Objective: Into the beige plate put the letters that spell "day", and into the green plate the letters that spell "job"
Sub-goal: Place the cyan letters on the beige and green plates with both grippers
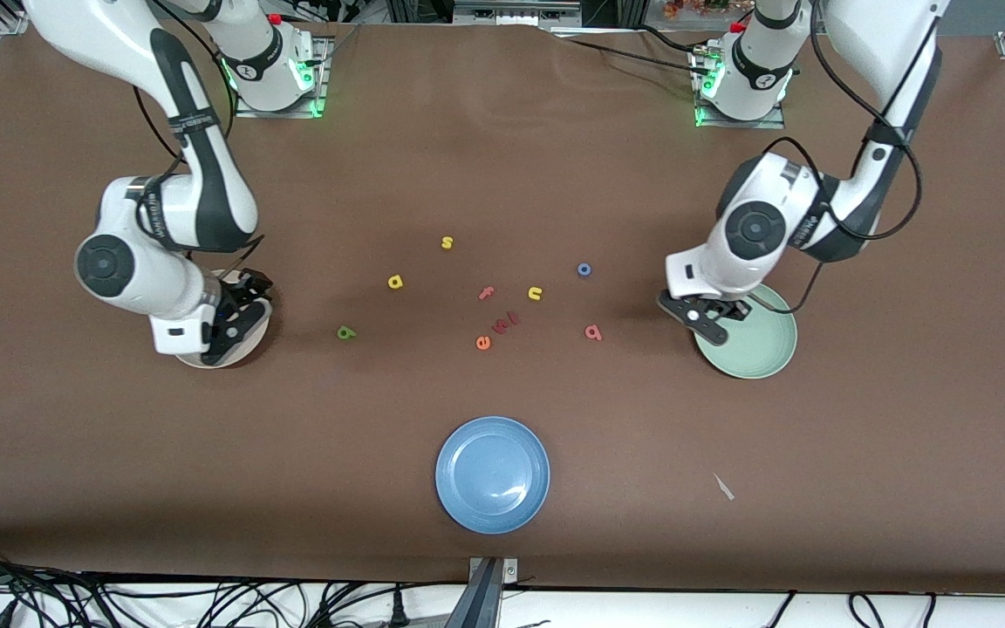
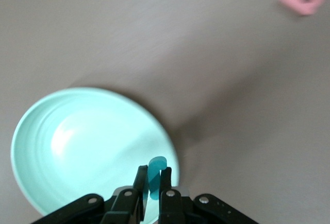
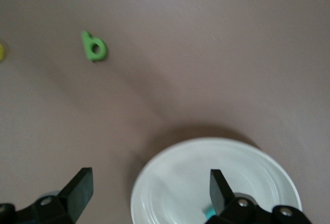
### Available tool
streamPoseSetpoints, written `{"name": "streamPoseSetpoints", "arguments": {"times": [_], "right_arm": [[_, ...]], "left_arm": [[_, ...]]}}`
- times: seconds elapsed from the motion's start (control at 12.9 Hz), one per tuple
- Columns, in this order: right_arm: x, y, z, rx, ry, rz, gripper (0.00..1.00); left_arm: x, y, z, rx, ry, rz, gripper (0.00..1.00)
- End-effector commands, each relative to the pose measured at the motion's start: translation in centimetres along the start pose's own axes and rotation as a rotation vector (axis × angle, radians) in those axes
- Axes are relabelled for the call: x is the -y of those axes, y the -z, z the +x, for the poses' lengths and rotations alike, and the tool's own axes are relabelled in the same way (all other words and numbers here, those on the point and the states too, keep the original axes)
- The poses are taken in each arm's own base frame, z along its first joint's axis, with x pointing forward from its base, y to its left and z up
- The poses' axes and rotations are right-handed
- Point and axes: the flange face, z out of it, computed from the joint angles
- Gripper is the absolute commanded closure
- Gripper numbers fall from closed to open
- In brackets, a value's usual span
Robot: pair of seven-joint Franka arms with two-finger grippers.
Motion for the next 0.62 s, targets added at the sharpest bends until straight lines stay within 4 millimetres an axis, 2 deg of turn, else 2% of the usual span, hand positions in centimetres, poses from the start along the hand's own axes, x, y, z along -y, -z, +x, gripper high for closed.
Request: {"name": "streamPoseSetpoints", "arguments": {"times": [0.0,0.08,0.39,0.54], "right_arm": [[1.4,-0.3,2.1,-0.039,0.139,-0.028,0.00],[1.9,-1.1,3.0,-0.049,0.200,-0.045,0.00],[3.5,-4.3,5.6,-0.075,0.324,-0.111,0.00],[5.7,-4.8,7.3,-0.080,0.360,-0.120,0.00]], "left_arm": [[4.3,-2.4,-1.5,0.027,0.164,-0.052,1.00],[4.7,-4.0,-1.9,0.052,0.218,-0.068,1.00],[5.4,-6.4,-2.6,0.092,0.316,-0.091,1.00],[6.4,-8.3,-3.4,0.116,0.353,-0.113,1.00]]}}
